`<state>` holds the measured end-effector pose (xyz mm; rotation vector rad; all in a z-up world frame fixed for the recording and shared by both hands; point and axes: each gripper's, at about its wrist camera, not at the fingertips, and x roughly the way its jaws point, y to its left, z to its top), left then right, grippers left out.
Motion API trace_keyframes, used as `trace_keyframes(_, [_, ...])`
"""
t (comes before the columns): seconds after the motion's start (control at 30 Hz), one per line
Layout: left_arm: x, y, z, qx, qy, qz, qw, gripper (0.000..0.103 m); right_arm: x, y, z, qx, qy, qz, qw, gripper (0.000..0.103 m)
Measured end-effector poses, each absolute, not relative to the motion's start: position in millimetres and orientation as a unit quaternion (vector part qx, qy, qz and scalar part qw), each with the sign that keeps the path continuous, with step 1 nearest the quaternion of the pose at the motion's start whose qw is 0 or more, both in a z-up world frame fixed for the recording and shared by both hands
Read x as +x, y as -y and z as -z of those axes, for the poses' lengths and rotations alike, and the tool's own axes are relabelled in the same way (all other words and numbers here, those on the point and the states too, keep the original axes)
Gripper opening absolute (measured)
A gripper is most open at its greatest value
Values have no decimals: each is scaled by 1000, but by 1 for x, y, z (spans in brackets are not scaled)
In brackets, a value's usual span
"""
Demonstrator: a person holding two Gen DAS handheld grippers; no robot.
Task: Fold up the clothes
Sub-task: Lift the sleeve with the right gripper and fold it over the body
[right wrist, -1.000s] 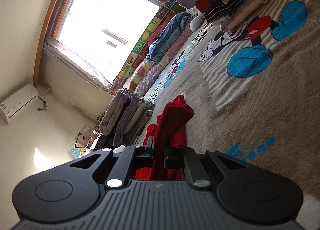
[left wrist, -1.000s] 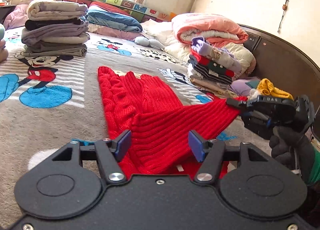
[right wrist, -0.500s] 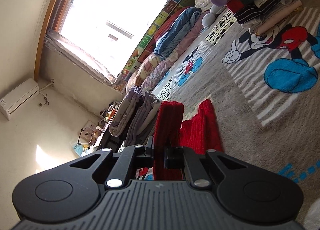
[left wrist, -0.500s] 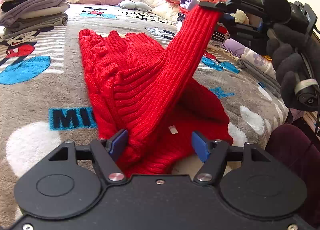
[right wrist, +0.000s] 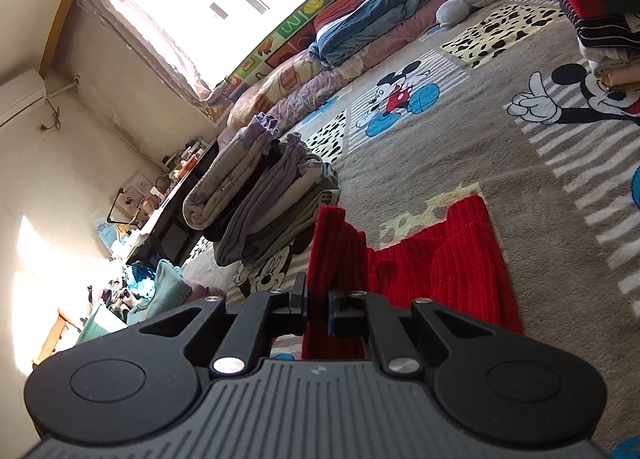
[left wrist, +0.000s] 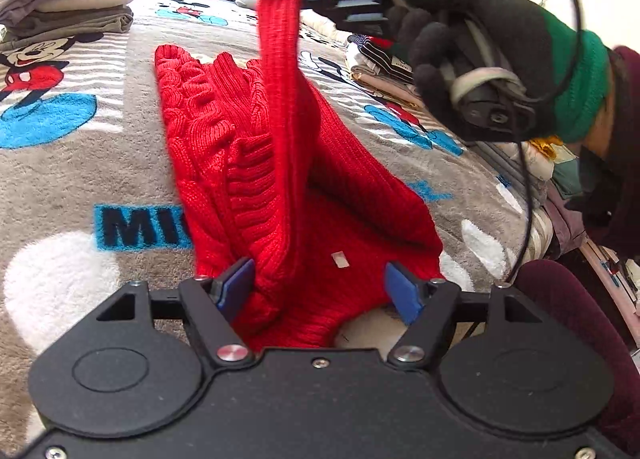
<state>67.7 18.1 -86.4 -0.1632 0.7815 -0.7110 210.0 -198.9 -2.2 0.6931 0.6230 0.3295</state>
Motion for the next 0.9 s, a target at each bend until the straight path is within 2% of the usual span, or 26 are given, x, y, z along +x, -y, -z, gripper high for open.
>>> trace_keyframes(0.5, [74,-32,87,-127,-383,354,844,73,285,137,32,223,-376,-127,890,11])
trace_keyframes(0.6, [75,-35,88,-139,-385,355,840,73,286,144,30,242,-351,-132,895,19])
trace_keyframes(0.67, [75,-34,88,-142,-387,355,839,74,281,153,25,258,-324,-141,899,48])
trace_keyframes(0.73, [75,-33,88,-142,-388,355,839,75,278,159,24,245,-326,-140,902,50])
trace_keyframes(0.9, [72,-29,88,-137,-387,353,841,76,274,153,45,166,-394,-159,890,50])
